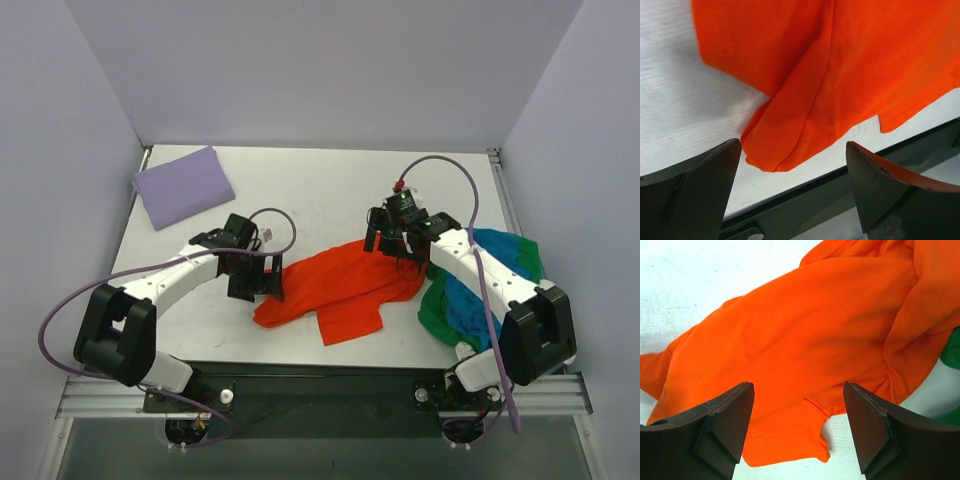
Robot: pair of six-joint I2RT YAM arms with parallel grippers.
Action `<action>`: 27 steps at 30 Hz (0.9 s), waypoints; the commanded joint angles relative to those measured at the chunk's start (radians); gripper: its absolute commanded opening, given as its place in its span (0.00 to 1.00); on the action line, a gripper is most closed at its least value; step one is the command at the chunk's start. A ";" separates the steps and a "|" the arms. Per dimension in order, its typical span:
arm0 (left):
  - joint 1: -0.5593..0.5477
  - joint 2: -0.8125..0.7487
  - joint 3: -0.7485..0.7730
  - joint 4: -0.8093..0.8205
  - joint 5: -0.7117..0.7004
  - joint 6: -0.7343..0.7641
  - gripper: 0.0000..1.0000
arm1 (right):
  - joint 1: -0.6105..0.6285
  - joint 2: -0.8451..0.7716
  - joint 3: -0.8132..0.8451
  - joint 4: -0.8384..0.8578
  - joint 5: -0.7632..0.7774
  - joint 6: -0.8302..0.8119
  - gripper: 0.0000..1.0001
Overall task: Fold and stack the t-shirts
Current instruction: Move the tshirt to the center of the board, then flatten out the tshirt
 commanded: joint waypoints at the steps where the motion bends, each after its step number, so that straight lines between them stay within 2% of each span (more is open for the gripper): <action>1: -0.034 0.015 0.043 0.006 0.053 0.027 0.97 | -0.006 0.003 0.005 0.007 -0.009 0.013 0.73; 6: -0.040 0.048 0.041 0.012 0.067 0.031 0.97 | -0.008 0.015 -0.021 0.018 -0.015 0.020 0.73; 10: -0.060 0.119 0.060 -0.014 0.041 0.042 0.91 | -0.011 0.021 -0.029 0.021 -0.016 0.017 0.73; 13: -0.071 0.136 0.068 -0.029 -0.001 0.048 0.90 | -0.015 0.023 -0.037 0.027 -0.018 0.014 0.73; 15: -0.072 0.137 0.061 -0.009 0.007 0.051 0.85 | -0.017 0.029 -0.043 0.030 -0.021 0.016 0.73; 16: -0.074 0.141 0.060 -0.003 0.015 0.051 0.80 | -0.018 0.033 -0.047 0.033 -0.024 0.017 0.73; 17: -0.074 0.144 0.061 0.002 0.018 0.051 0.61 | -0.018 0.043 -0.049 0.035 -0.024 0.017 0.73; 19: -0.074 0.153 0.072 -0.001 0.016 0.054 0.41 | -0.020 0.055 -0.057 0.038 -0.027 0.020 0.73; 20: -0.074 0.154 0.075 -0.012 0.010 0.054 0.23 | -0.018 0.060 -0.060 0.039 -0.027 0.020 0.72; 22: -0.072 0.136 0.092 -0.021 -0.017 0.054 0.02 | -0.018 0.063 -0.064 0.041 -0.027 0.022 0.72; 27: -0.048 0.047 0.181 -0.098 -0.080 0.061 0.00 | -0.020 0.061 -0.089 0.039 -0.009 0.027 0.71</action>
